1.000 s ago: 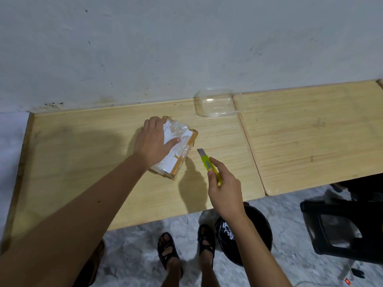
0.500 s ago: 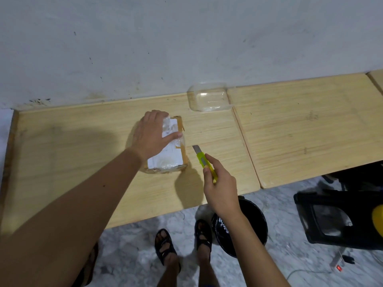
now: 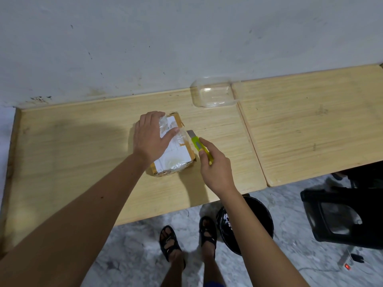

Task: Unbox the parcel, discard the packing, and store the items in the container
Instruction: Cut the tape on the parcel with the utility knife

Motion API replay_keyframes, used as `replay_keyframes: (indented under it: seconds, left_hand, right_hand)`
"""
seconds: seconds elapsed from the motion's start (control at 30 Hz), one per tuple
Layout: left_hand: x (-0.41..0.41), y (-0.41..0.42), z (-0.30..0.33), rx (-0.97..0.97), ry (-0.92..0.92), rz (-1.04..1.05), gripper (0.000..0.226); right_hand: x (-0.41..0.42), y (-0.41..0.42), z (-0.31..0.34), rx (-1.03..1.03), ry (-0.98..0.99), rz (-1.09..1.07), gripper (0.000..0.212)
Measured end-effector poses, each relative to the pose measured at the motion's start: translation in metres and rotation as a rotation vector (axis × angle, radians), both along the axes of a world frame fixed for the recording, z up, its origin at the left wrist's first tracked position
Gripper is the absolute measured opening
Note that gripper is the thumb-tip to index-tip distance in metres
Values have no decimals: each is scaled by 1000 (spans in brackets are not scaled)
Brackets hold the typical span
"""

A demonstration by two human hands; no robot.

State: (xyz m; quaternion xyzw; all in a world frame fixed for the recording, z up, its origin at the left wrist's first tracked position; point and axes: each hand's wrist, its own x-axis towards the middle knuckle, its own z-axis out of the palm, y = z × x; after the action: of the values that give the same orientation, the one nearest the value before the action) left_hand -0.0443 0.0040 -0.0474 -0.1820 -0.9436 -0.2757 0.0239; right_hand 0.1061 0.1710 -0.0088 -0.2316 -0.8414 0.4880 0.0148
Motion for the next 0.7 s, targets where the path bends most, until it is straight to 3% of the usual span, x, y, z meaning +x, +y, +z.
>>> replay_keyframes:
  seconds: [0.37,0.7]
  left_hand:
    - [-2,-2,-6,48,65,17,47]
    - [-2,2,-7,77,93,58,47]
  right_hand:
    - [-17,7,-22,-191,54,-5,36]
    - [-5,25,-8,-177,-4,150,36]
